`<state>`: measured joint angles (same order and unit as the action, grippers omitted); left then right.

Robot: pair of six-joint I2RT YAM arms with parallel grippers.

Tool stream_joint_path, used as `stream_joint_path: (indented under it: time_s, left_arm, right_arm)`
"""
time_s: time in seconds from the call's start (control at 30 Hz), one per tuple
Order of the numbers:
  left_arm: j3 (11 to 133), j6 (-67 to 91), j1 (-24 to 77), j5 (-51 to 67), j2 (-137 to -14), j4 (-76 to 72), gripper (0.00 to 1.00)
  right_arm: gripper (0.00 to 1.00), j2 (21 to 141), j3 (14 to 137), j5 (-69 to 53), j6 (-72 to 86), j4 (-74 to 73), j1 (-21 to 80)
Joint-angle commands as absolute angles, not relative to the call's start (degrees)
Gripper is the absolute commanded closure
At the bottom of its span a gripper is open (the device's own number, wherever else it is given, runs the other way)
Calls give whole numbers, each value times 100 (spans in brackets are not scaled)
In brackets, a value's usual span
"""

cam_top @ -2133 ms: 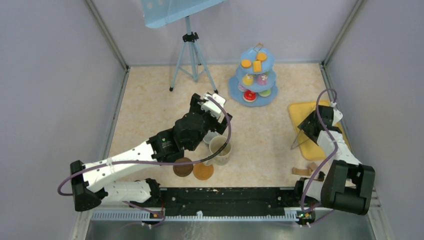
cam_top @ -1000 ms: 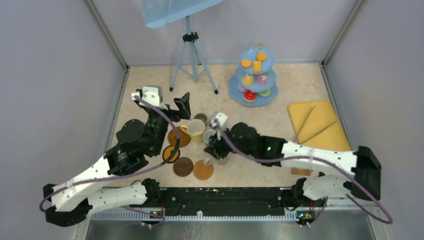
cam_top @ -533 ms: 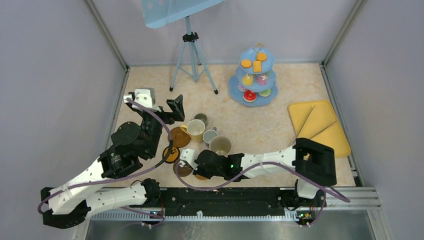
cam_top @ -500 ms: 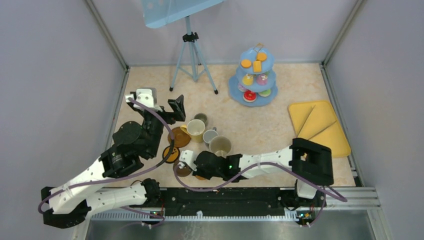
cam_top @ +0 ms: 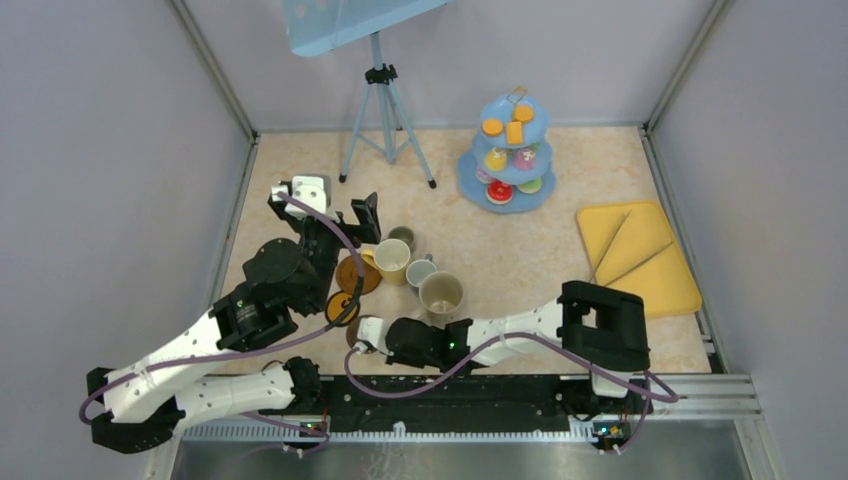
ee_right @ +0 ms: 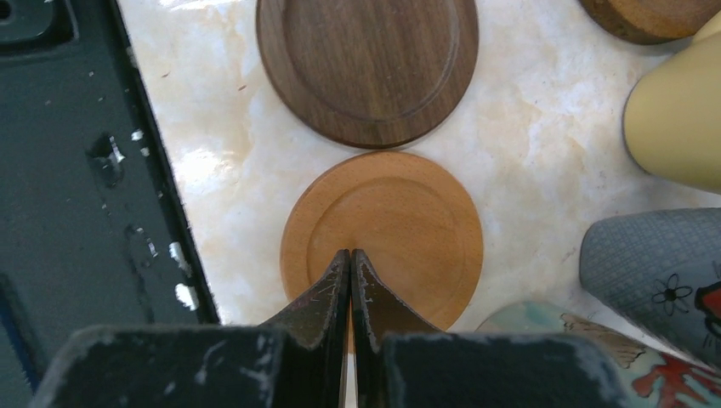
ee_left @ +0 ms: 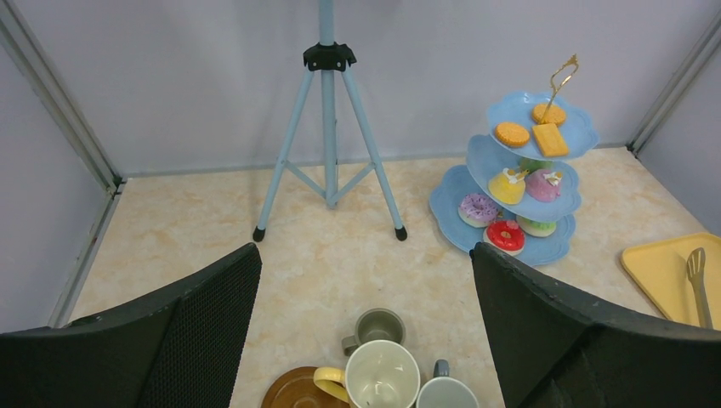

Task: Serve the afternoon tea

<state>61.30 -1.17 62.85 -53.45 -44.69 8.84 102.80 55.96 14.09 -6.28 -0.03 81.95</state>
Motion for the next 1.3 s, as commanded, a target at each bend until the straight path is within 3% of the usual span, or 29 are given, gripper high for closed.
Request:
stream_joint_path:
  time_s: [0.0,0.3,0.53,0.67,1.03,1.27]
  left_arm:
    - [6003,-133,6275,-5361,-4386,661,1]
    - [5938,-109,6277,-5218,-4456,574,1]
    - [5917,-22,6280,-5167,-4497,561,1]
    - [5906,-22,6278,-5153,-4545,541,1]
    - [5915,-130,6275,-5114,-4571,463,1]
    - [5826,-227,6276,-5088,-4531,352,1]
  right_arm:
    - [100,9916,5286,1340,-376,-379,8409]
    - [100,9068,4456,1427,637,-797,8431]
    - [76,9029,4184,2292,2019,-1564,8424]
    - [70,8948,4098,2817,2953,-2031,8344]
    - [67,8721,4088,3468,5165,-3777,7902]
    - [64,8506,4119,3658,5704,-4142,7659]
